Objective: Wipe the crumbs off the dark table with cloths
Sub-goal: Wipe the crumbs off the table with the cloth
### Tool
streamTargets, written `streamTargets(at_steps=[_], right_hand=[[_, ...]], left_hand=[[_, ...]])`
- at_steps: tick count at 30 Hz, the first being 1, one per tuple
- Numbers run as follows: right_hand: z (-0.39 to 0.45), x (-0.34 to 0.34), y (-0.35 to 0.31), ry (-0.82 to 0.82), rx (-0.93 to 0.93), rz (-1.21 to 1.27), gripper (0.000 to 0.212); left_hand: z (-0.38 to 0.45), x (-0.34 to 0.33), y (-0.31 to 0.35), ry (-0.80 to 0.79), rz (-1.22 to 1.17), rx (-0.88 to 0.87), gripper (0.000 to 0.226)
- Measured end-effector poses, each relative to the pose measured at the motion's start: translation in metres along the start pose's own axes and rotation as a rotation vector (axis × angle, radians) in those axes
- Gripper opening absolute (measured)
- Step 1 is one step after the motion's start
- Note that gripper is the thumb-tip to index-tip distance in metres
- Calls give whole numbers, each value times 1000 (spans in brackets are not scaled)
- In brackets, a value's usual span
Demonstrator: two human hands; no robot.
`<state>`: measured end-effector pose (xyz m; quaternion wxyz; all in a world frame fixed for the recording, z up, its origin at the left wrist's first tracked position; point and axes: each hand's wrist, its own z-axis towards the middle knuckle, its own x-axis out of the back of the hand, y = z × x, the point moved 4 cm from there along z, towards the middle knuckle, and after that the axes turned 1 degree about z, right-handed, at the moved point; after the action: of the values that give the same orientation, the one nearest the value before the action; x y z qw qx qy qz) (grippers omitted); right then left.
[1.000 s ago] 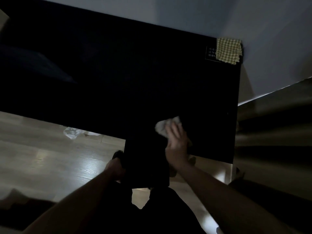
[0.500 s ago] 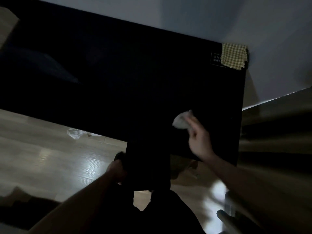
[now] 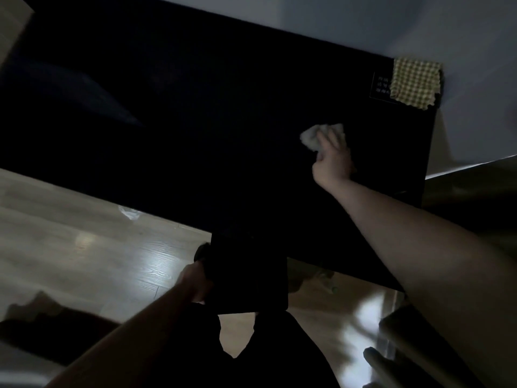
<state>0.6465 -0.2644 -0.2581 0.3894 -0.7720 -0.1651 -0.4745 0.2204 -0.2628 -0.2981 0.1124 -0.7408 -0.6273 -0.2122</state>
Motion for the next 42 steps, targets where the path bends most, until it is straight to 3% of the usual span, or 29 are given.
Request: streamTargets(at_steps=[3, 6, 11, 13, 16, 20, 23, 26, 29, 31, 35, 39, 42], right_hand=[[-45, -34, -34, -13, 250, 19, 60], [-110, -70, -37, -130, 393, 121, 63], [-210, -95, -29, -380, 474, 325, 57], [-228, -87, -20, -408, 446, 326, 60], [-233, -56, 4, -255, 309, 405, 60], [-220, -9, 59, 118, 18, 434, 63], [-217, 8, 107, 300, -161, 371, 64], [-228, -1, 115, 368, -248, 296, 60], [-240, -27, 81, 376, -276, 314, 55], [-247, -54, 41, 307, -191, 334, 56], [-264, -113, -61, 5, 79, 339, 56], [-282, -145, -161, -348, 187, 446, 56], [-293, -153, -209, -280, 106, 537, 61]], left_hand=[[-1, 2, 2, -9, -14, 23, 29], [-7, 5, 7, -15, 2, 37, 29], [-10, 3, 12, -11, 53, 48, 31], [-11, 3, 16, -19, 69, 39, 28], [-13, 2, 17, -29, 80, 31, 11], [-11, 0, 11, -39, 41, 38, 23], [-9, 1, 11, -30, 26, 9, 8], [-3, 1, 2, -25, 2, 8, 25], [-1, 5, -10, -26, -13, 15, 25], [0, 6, -18, -27, -18, 13, 20], [0, 14, -42, -15, -38, -9, 19], [-1, 29, -84, 6, -59, -20, 28], [-3, 43, -129, 7, -64, -30, 31]])
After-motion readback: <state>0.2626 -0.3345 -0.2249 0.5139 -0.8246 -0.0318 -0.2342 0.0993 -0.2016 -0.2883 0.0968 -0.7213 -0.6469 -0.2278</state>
